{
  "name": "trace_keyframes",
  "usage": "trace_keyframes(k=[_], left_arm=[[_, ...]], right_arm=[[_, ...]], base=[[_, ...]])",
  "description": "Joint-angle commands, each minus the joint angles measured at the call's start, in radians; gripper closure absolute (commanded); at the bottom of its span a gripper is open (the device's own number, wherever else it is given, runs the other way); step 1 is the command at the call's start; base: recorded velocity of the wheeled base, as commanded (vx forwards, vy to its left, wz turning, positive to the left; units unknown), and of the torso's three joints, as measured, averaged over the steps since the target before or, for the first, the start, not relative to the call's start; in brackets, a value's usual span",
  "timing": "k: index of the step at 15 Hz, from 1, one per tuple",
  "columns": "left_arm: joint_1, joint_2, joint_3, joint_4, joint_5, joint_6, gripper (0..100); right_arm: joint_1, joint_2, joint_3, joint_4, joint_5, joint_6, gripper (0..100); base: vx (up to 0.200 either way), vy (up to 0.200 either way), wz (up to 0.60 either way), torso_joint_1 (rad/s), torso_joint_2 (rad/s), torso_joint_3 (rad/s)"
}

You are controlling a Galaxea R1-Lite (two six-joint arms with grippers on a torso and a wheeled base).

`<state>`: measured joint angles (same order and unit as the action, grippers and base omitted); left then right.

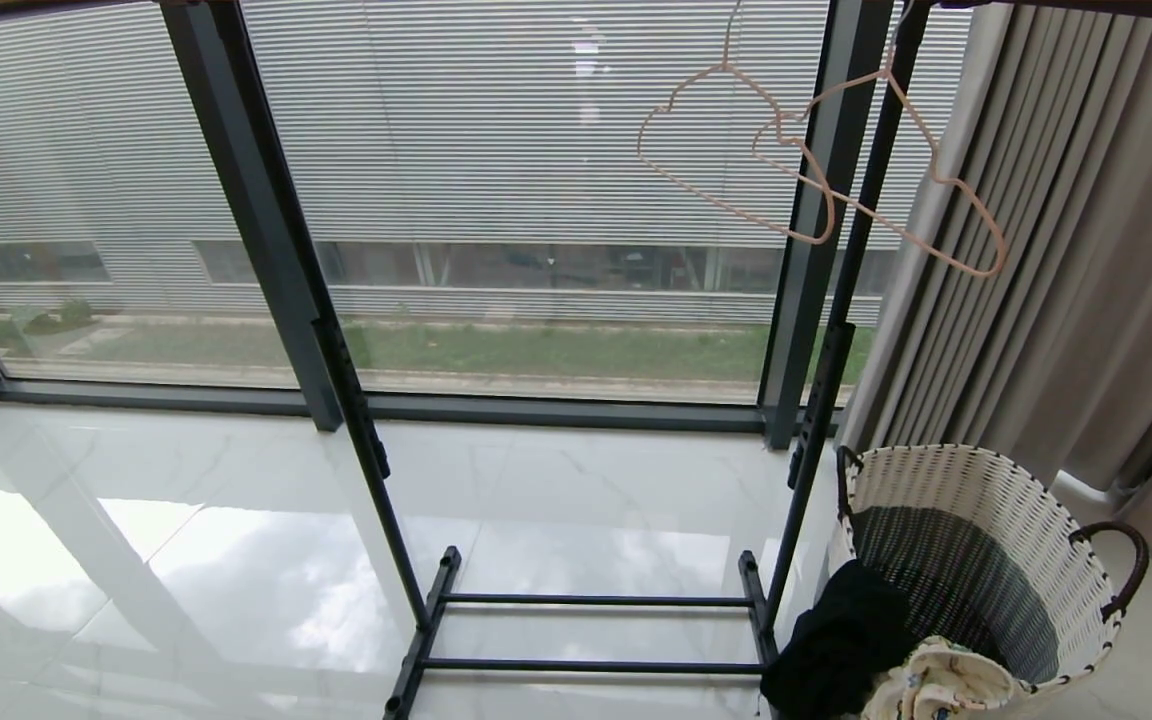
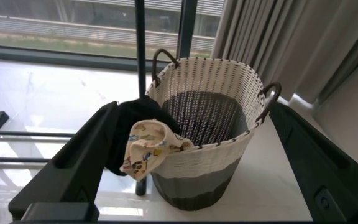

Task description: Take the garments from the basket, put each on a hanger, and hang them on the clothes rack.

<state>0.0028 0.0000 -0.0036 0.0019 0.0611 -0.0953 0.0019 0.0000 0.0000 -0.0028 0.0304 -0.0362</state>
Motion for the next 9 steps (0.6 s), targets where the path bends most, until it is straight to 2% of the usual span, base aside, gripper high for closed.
trace_keyframes(k=[1,3,9], left_arm=[[0.0,0.0,0.001,0.0,0.0,-0.003,0],[0.0,0.0,-0.001,0.0,0.003,-0.026,0],[0.0,0.0,-0.001,0.0,0.005,-0.026,0]], right_arm=[[0.0,0.0,0.0,0.0,0.0,-0.004,0],[0.001,0.0,0.0,0.0,0.0,0.018,0],[0.001,0.0,0.0,-0.002,0.002,0.016,0]], base=[[0.2,0.0,0.0,0.002,0.0,0.002],[0.2,0.0,0.0,0.0,0.0,0.002],[0.0,0.0,0.0,0.0,0.0,0.0]])
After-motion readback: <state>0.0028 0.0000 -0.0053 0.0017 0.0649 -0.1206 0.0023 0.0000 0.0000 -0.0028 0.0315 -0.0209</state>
